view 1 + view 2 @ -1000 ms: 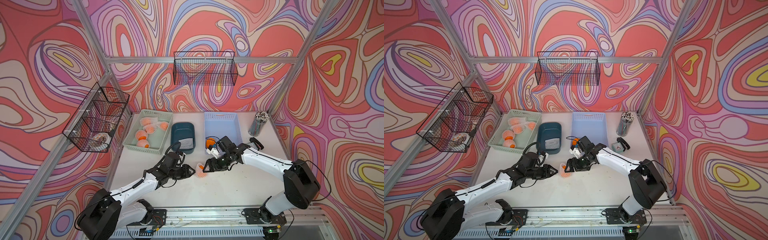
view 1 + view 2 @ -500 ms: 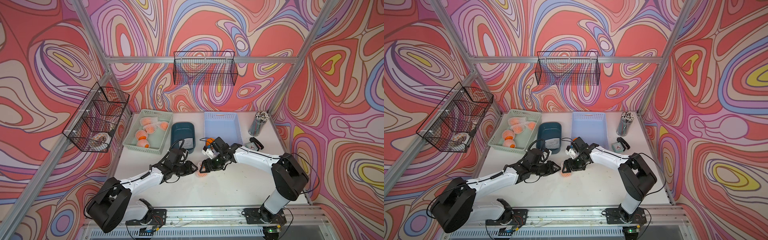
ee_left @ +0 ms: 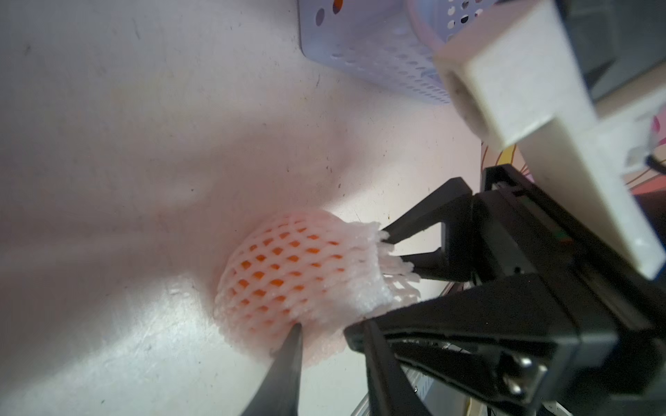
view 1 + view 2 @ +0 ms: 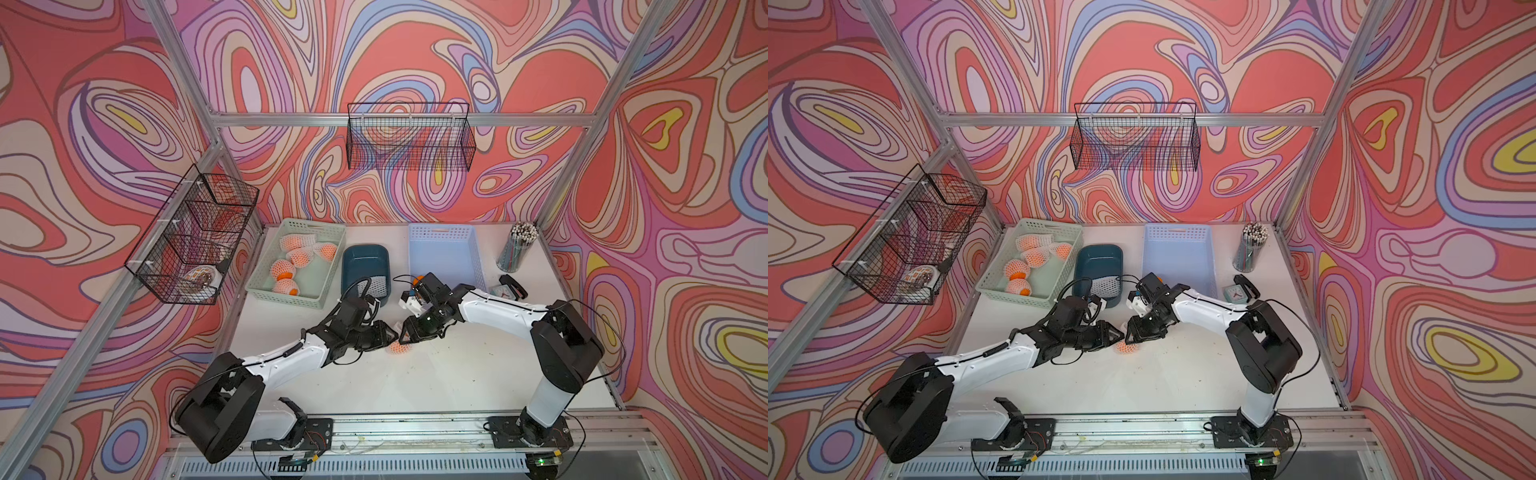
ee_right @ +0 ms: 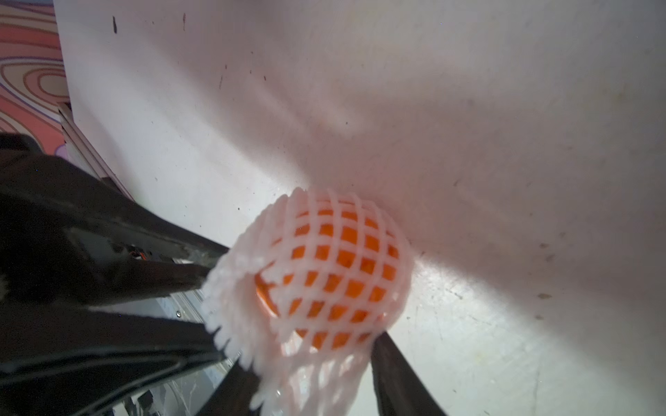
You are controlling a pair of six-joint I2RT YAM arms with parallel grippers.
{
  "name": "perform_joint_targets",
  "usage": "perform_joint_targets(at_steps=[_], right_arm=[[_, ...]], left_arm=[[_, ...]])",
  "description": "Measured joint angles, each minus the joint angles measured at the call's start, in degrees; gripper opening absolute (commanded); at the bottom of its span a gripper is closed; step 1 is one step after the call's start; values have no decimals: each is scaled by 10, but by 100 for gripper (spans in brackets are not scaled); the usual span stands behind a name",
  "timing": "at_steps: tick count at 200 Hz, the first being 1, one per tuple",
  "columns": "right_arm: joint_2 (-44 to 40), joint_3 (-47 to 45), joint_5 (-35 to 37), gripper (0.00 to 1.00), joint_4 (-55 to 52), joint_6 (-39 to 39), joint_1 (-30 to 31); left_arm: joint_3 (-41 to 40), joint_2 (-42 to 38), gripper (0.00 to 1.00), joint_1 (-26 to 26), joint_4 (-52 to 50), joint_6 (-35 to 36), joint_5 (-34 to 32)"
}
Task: Remove foam nets from oranges
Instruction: Remove the foam net from the orange.
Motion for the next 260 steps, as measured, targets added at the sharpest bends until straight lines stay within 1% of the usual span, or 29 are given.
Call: perform_joint_targets(at_steps=[23,34,63,88,107,127,142,182,239,260], right_arm=[[10,17,2,25,-2,1,0],[16,23,1,23,-2,5,0],[21,32,-10,11,-2,5,0],[23,38,-19,3,-2,8,1],[25,45,-21,0,-9,9,2],[25,54,-22,0,-19,9,2],[25,59,-21,0,-26,10,2],[25,64,-26,0,-33,17,2],[25,66,-56,0,-28,47,-9],[21,75,-68,0,-29,56,-19]], left_arm=[[0,1,29,-1,4,-4,1],[1,2,29,-2,5,-6,2],[2,3,28,-6,11,-11,5],[2,4,28,-8,15,-15,8],[3,4,29,-8,15,-17,8],[5,-1,34,-8,11,-17,6],[6,-15,40,-7,5,-19,4],[6,-79,54,2,-16,-20,-5],[2,-158,62,19,-58,-20,-24],[-4,-182,64,23,-73,-20,-29]])
